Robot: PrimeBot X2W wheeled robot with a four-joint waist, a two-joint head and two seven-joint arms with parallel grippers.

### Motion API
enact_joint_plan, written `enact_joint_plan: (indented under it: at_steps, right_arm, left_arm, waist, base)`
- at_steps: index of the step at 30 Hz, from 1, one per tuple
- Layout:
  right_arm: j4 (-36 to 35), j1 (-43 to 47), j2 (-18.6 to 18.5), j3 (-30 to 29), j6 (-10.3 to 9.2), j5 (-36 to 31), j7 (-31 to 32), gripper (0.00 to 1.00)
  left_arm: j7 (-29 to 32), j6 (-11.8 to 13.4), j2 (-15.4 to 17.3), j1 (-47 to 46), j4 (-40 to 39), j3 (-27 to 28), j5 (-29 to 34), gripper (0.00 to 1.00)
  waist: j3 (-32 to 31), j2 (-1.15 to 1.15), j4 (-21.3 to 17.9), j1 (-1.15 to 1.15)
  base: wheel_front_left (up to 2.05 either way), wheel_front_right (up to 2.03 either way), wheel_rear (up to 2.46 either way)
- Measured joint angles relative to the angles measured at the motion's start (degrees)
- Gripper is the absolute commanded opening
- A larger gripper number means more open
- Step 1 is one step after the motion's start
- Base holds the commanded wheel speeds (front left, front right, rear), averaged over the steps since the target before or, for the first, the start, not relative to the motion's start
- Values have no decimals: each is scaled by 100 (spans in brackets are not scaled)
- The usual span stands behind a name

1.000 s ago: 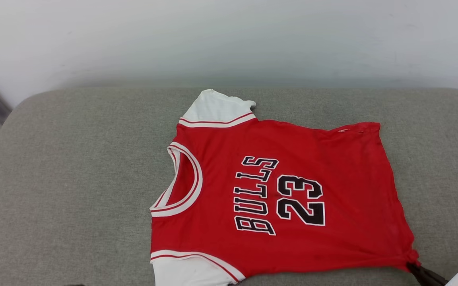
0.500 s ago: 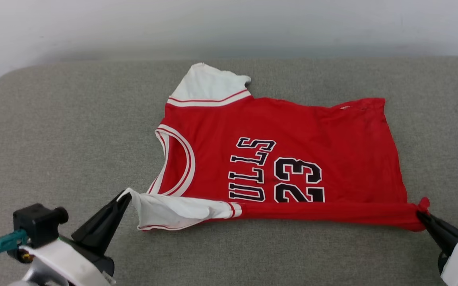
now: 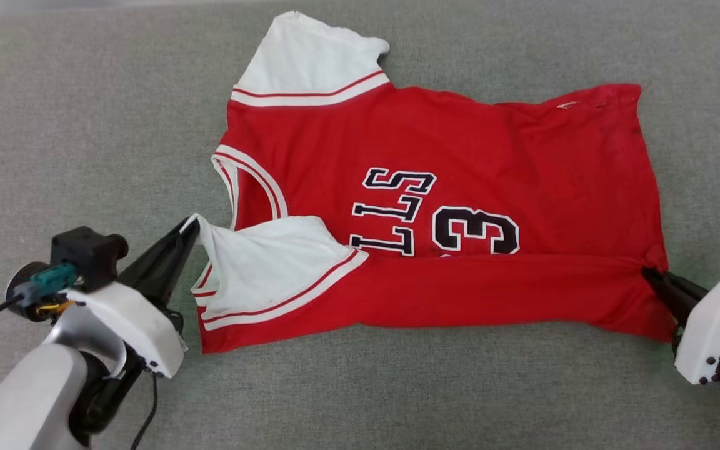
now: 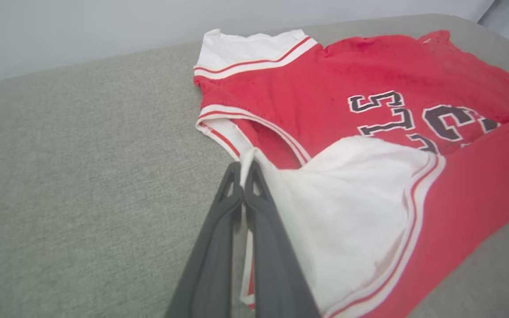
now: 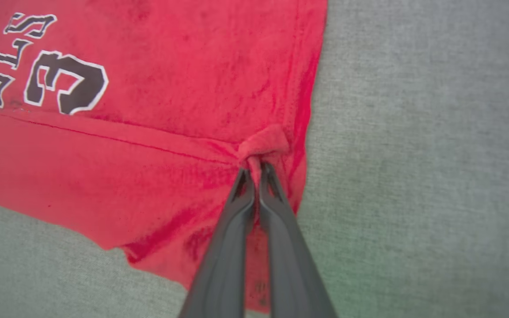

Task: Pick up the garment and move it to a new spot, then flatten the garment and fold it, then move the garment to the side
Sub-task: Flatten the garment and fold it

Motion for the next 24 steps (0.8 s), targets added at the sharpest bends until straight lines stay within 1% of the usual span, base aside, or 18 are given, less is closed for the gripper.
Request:
enact_joint_plan:
  at_steps: [2,5,6,7,8,9,13,15,20,24]
  right_arm:
    - [188,-115,-3,85,0,-78,-3,0]
    - [447,-280,12,227,0,-254,-107,0]
    - [528,-330,24,259,0,-311,-164,0]
    - [619,-376,53,266,1,-377,-254,28]
    - [689,-413,78,285,1,-411,-326,89]
    - [773,-447,111,290,1,-428,-376,100]
    - [960,-511,172,422,2,-454,-490,100]
    - [1005,-514,140,488,0,-513,-536,100]
    - [973,-466,119,525,0,-595,-610,100]
    - [888,-277,125,483,0,-815,-468,100]
  left_arm:
    - [30,19,-42,-157,281,-88,140,0]
    - [49,15,-280,-277,658,-134,16,0]
    - [43,8,-328,-328,757,-157,10,11]
    - [36,-14,-345,-382,875,-177,12,38]
    - [19,-20,-359,-422,969,-207,31,87]
    - [-20,-32,-387,-447,1070,-237,73,100]
    - [-190,-26,-571,-456,1395,-302,108,100]
    - [-290,12,-637,-452,1526,-279,73,100]
    - [-481,341,-833,-197,1664,-90,-137,100]
    - [-682,661,-899,96,1479,171,-314,100]
  waist:
    - [76,0,8,0]
    - [112,0,13,0]
    - [106,0,15,-1]
    - [96,0,17,0]
    - [80,0,21,0]
    - [59,0,23,0]
    - [-76,0,19,-1]
    - [-169,0,11,0]
    - [-459,0,-21,-1]
    - [-699,0,-54,-1]
  base:
    - [0,0,0]
    - [0,0,0]
    - [0,0,0]
    - [0,0,0]
    - [0,0,0]
    - [0,0,0]
    - [0,0,0]
    - [0,0,0]
    - [0,0,0]
    - [0,0,0]
